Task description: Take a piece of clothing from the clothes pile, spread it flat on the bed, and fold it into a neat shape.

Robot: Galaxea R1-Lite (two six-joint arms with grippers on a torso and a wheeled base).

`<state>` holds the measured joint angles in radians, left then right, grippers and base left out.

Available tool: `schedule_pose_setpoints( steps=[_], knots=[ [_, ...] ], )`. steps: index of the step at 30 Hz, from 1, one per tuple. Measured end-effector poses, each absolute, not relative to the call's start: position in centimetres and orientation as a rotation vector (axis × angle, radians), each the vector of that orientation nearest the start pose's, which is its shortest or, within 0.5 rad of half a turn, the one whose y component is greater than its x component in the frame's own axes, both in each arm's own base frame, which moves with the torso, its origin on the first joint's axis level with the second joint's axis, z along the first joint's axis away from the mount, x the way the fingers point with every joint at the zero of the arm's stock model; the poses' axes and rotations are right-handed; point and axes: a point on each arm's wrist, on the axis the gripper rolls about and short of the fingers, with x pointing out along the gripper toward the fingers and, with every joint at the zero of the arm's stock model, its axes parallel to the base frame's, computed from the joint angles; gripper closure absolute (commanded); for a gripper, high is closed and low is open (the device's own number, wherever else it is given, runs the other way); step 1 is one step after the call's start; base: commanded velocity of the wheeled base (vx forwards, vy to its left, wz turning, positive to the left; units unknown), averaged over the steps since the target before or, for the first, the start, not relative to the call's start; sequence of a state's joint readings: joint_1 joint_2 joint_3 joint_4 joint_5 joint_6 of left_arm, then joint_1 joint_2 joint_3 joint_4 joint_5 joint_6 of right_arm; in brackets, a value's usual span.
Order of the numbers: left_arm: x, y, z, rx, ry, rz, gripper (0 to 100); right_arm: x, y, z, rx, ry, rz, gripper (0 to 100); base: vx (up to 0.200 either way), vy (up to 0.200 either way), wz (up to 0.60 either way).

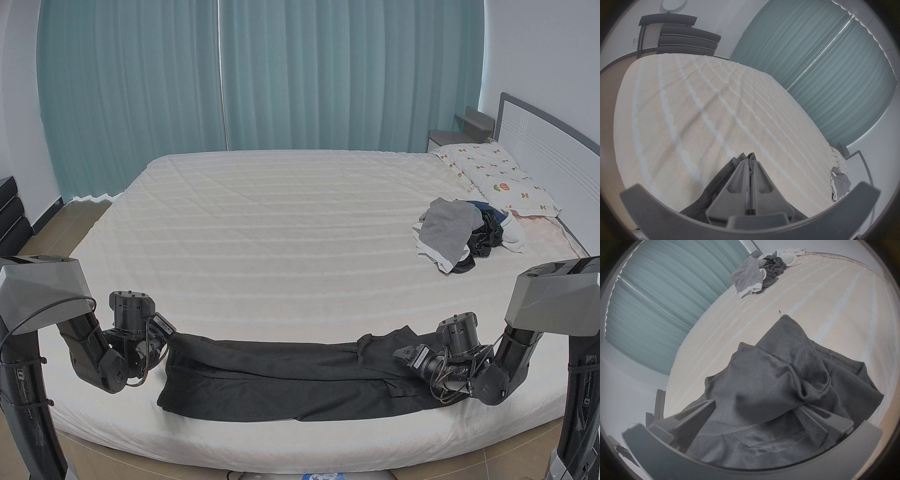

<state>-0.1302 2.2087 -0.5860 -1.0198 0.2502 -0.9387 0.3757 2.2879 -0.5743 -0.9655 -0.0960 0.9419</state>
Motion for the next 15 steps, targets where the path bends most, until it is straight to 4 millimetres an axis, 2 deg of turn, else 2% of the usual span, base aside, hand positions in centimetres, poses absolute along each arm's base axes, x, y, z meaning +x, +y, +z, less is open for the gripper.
schedule_pose_setpoints(
  steps=[9, 15],
  knots=[
    [32.7, -3.7, 0.6, -0.798, 0.479, 0.378, 100, 30.2, 11.7, -2.7, 0.710, 0.767, -0.112, 100, 0.000, 0.000, 0.00],
    [33.0, -3.7, 1.0, -0.810, 0.438, 0.357, 100, 31.6, 11.0, -1.9, 0.739, 0.709, -0.118, 100, 0.000, 0.000, 0.00]
  ],
)
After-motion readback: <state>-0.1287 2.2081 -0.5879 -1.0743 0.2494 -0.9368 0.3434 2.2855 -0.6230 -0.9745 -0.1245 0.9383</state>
